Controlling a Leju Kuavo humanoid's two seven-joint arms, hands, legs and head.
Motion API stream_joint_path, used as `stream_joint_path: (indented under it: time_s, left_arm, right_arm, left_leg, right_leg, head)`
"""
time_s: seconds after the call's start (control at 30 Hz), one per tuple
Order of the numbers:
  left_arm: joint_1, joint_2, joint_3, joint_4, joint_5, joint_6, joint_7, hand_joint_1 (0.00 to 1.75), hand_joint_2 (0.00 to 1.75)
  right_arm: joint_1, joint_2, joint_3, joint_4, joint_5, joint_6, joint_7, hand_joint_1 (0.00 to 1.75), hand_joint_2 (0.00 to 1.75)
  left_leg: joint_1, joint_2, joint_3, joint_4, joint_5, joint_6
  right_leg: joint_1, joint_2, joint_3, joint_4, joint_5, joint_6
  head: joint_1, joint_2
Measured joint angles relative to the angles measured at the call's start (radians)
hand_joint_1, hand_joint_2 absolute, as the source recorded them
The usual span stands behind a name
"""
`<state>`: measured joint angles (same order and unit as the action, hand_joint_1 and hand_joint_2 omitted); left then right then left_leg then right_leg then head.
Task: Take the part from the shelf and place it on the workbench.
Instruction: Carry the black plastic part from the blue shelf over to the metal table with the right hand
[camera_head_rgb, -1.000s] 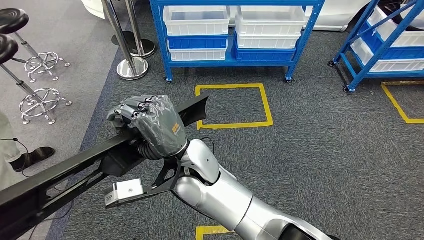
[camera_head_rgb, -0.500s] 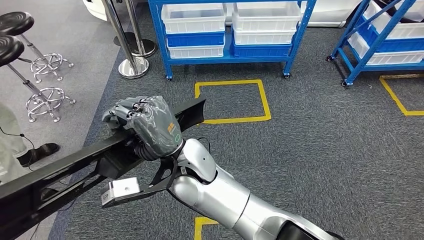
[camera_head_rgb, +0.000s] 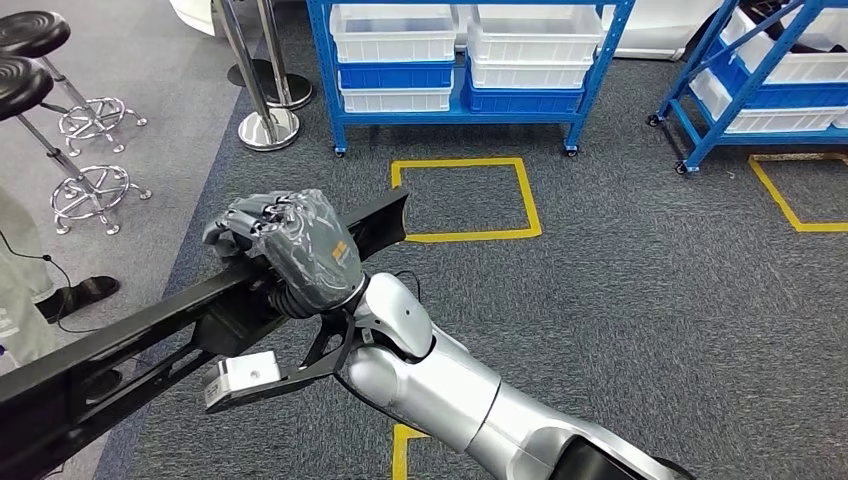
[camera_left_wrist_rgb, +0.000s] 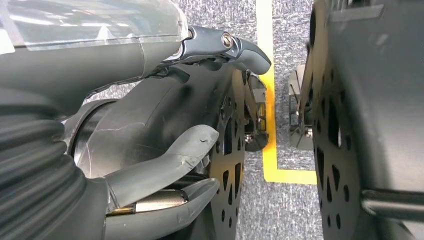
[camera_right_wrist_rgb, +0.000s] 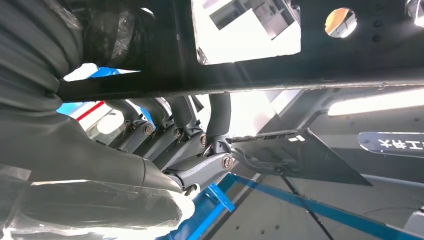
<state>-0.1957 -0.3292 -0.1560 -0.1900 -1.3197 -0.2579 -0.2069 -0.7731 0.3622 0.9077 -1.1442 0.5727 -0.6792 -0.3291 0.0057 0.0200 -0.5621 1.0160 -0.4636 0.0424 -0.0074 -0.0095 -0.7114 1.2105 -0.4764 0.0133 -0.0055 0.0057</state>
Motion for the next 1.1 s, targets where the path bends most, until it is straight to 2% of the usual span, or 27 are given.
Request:
stream_joint_path:
  time_s: [0.07,0.1,0.13,0.2,0.23,0.3,0.37,0.4,0.43,0.47,0.5,0.57,0.6,0.63,0.7,0.73,0.77,0.83,0.87,0.9,0.93,0.97,1.0,1.03,1.1]
  left_arm:
    - [0.000,0.000,-0.003,0.000,0.002,-0.001,0.000,0.00,1.75]
    - [0.000,0.000,-0.004,0.000,0.003,-0.001,-0.001,0.00,1.75]
    - [0.000,0.000,-0.006,0.000,0.005,-0.002,-0.001,0.00,1.75]
    - [-0.001,0.000,-0.013,0.000,0.011,-0.007,-0.002,0.00,1.75]
    - [-0.002,0.001,-0.017,0.000,0.015,-0.010,-0.002,0.00,1.75]
    - [-0.003,0.001,-0.026,0.000,0.025,-0.013,-0.002,0.00,1.75]
    - [-0.004,0.002,-0.036,0.000,0.033,-0.015,-0.003,0.00,1.75]
    - [-0.004,0.003,-0.041,0.000,0.036,-0.015,-0.003,0.00,1.75]
    - [-0.005,0.003,-0.046,0.000,0.039,-0.014,-0.003,0.00,1.75]
    - [-0.006,0.003,-0.050,0.000,0.042,-0.014,-0.003,0.00,1.75]
    - [-0.006,0.003,-0.054,0.000,0.045,-0.015,-0.003,0.00,1.75]
    - [-0.006,0.004,-0.064,0.000,0.053,-0.016,-0.002,0.00,1.75]
    - [-0.006,0.005,-0.069,0.001,0.058,-0.016,-0.001,0.00,1.75]
    - [-0.005,0.005,-0.074,0.001,0.061,-0.016,0.000,0.00,1.75]
    - [-0.005,0.005,-0.084,0.002,0.064,-0.017,0.001,0.00,1.75]
    - [-0.006,0.004,-0.088,0.002,0.064,-0.017,0.002,0.00,1.75]
    - [-0.006,0.004,-0.092,0.002,0.064,-0.017,0.002,0.00,1.75]
    - [-0.006,0.004,-0.096,0.002,0.063,-0.018,0.005,0.00,1.75]
    - [-0.006,0.004,-0.097,0.002,0.062,-0.017,0.006,0.00,1.75]
    - [-0.006,0.005,-0.099,0.002,0.061,-0.015,0.006,0.00,1.75]
    - [-0.006,0.005,-0.101,0.002,0.060,-0.014,0.006,0.00,1.75]
    - [-0.006,0.006,-0.103,0.002,0.059,-0.012,0.005,0.00,1.75]
    - [-0.006,0.006,-0.104,0.002,0.057,-0.011,0.004,0.00,1.75]
    - [-0.006,0.006,-0.105,0.002,0.056,-0.010,0.003,0.00,1.75]
    - [-0.006,0.006,-0.108,0.002,0.055,-0.009,0.001,0.00,1.75]
  right_arm:
    - [-0.003,0.000,0.001,0.000,0.000,0.000,-0.001,1.75,1.75]
    - [-0.005,0.001,0.002,0.000,0.001,0.000,-0.001,1.75,1.75]
    - [-0.006,0.002,0.003,0.000,0.001,0.000,-0.002,1.75,1.75]
    - [-0.008,0.003,0.003,0.001,0.003,0.000,-0.002,1.75,1.75]
    - [-0.009,0.003,0.003,0.001,0.004,0.001,-0.002,1.75,1.75]
    - [-0.012,0.005,0.003,0.003,0.004,0.000,-0.003,1.75,1.75]
    - [-0.013,0.005,0.003,0.007,0.004,0.000,-0.003,1.75,1.75]
    - [-0.012,0.005,0.003,0.010,0.004,0.000,-0.004,1.75,1.75]
    - [-0.011,0.005,0.003,0.013,0.004,0.000,-0.004,1.75,1.75]
    - [-0.011,0.005,0.003,0.015,0.005,-0.001,-0.004,1.75,1.75]
    - [-0.012,0.005,0.003,0.017,0.005,-0.001,-0.004,1.75,1.75]
    - [-0.014,0.006,0.003,0.017,0.006,-0.001,-0.004,1.75,1.75]
    - [-0.015,0.007,0.003,0.017,0.007,-0.001,-0.004,1.75,1.75]
    - [-0.016,0.007,0.003,0.017,0.008,-0.001,-0.004,1.75,1.75]
    - [-0.017,0.007,0.003,0.018,0.010,-0.001,-0.004,1.75,1.75]
    - [-0.017,0.006,0.003,0.019,0.011,-0.001,-0.004,1.75,1.75]
    - [-0.019,0.006,0.003,0.020,0.012,-0.001,-0.004,1.75,1.75]
    - [-0.021,0.005,0.003,0.021,0.016,-0.001,-0.004,1.75,1.75]
    - [-0.021,0.005,0.003,0.023,0.019,0.000,-0.004,1.75,1.75]
    - [-0.019,0.003,0.003,0.024,0.022,0.000,-0.005,1.75,1.75]
    - [-0.017,0.002,0.003,0.025,0.025,0.001,-0.006,1.75,1.75]
    - [-0.015,0.000,0.002,0.025,0.029,0.002,-0.006,1.75,1.75]
    - [-0.014,-0.001,0.002,0.025,0.032,0.003,-0.007,1.75,1.75]
    - [-0.013,-0.001,0.000,0.025,0.035,0.004,-0.009,1.75,1.75]
    - [-0.013,-0.001,-0.003,0.023,0.039,0.005,-0.012,1.75,1.75]
  left_leg:
    - [-0.005,0.009,-0.003,0.007,-0.004,-0.006]
    - [-0.006,0.015,-0.005,0.009,-0.005,-0.010]
    - [-0.008,0.022,-0.007,0.009,-0.005,-0.015]
    - [-0.006,0.034,-0.007,0.010,-0.008,-0.027]
    - [-0.005,0.030,-0.009,0.019,-0.017,-0.033]
    - [-0.002,0.008,-0.042,0.091,-0.064,-0.044]
    - [0.000,-0.008,-0.102,0.218,-0.123,-0.052]
    - [0.001,-0.010,-0.123,0.266,-0.136,-0.054]
    - [0.002,-0.011,-0.129,0.280,-0.129,-0.055]
    - [0.003,-0.012,-0.114,0.255,-0.104,-0.054]
    - [0.003,-0.021,-0.085,0.196,-0.066,-0.052]
    - [0.006,-0.061,-0.025,0.069,-0.014,-0.043]
    - [0.006,-0.079,-0.008,0.031,-0.006,-0.040]
    - [0.004,-0.088,-0.004,0.016,-0.009,-0.037]
    - [0.004,-0.075,-0.002,0.004,-0.004,-0.027]
    - [0.005,-0.064,0.000,-0.003,0.002,-0.021]
    - [0.006,-0.052,0.002,-0.011,0.008,-0.014]
    - [0.004,-0.026,0.002,-0.018,0.015,-0.006]
    - [0.002,-0.014,0.000,-0.018,0.016,-0.005]
    - [0.001,-0.001,-0.003,-0.016,0.016,-0.004]
    - [0.001,0.011,-0.005,-0.015,0.015,-0.004]
    - [0.000,0.024,-0.006,-0.013,0.014,-0.004]
    - [0.001,0.036,-0.007,-0.010,0.013,-0.006]
    - [0.000,0.046,-0.008,-0.006,0.009,-0.009]
    - [-0.005,0.062,-0.010,0.003,0.001,-0.018]
  right_leg:
    - [0.009,-0.030,0.068,-0.123,0.034,-0.013]
    - [0.014,-0.040,0.082,-0.154,0.037,-0.019]
    - [0.018,-0.042,0.082,-0.163,0.034,-0.023]
    - [0.017,-0.022,0.080,-0.171,0.042,-0.032]
    - [0.014,-0.014,0.081,-0.175,0.045,-0.037]
    - [0.008,0.001,0.082,-0.182,0.052,-0.046]
    - [0.007,0.017,0.078,-0.182,0.055,-0.049]
    - [0.007,0.026,0.076,-0.181,0.056,-0.049]
    - [0.007,0.035,0.075,-0.180,0.057,-0.049]
    - [0.007,0.046,0.075,-0.178,0.058,-0.047]
    - [0.007,0.057,0.075,-0.176,0.059,-0.046]
    - [0.007,0.078,0.070,-0.172,0.062,-0.040]
    - [0.005,0.087,0.065,-0.171,0.065,-0.035]
    - [0.004,0.095,0.059,-0.171,0.070,-0.028]
    - [0.000,0.112,0.051,-0.173,0.078,-0.014]
    - [0.001,0.106,0.047,-0.168,0.074,-0.009]
    - [0.004,0.090,0.036,-0.147,0.059,-0.005]
    - [0.006,0.044,-0.009,-0.052,0.002,-0.001]
    - [0.004,0.030,-0.039,0.012,-0.030,0.001]
    - [0.002,0.023,-0.062,0.063,-0.048,0.003]
    - [0.001,0.019,-0.071,0.087,-0.050,0.005]
    - [-0.001,0.014,-0.061,0.074,-0.036,0.006]
    - [-0.003,0.005,-0.032,0.024,-0.008,0.006]
    - [-0.002,-0.015,0.007,-0.045,0.016,0.005]
    - [0.003,-0.050,0.063,-0.146,0.042,-0.004]
  head:
    - [0.000,0.000]
    - [0.000,0.000]
    - [-0.001,0.000]
    - [0.000,0.000]
    - [0.000,0.000]
    - [-0.001,0.000]
    - [-0.001,0.000]
    - [-0.001,0.000]
    - [-0.001,0.000]
    - [-0.001,0.000]
    - [-0.001,0.000]
    - [-0.001,0.000]
    - [-0.001,0.000]
    - [-0.001,0.000]
    - [-0.001,0.000]
    - [-0.001,0.000]
    - [-0.001,0.000]
    - [0.000,0.000]
    - [0.000,0.000]
    - [0.001,0.000]
    - [0.000,0.000]
    - [0.001,0.000]
    - [0.000,0.000]
    - [0.001,0.000]
    - [0.000,0.000]
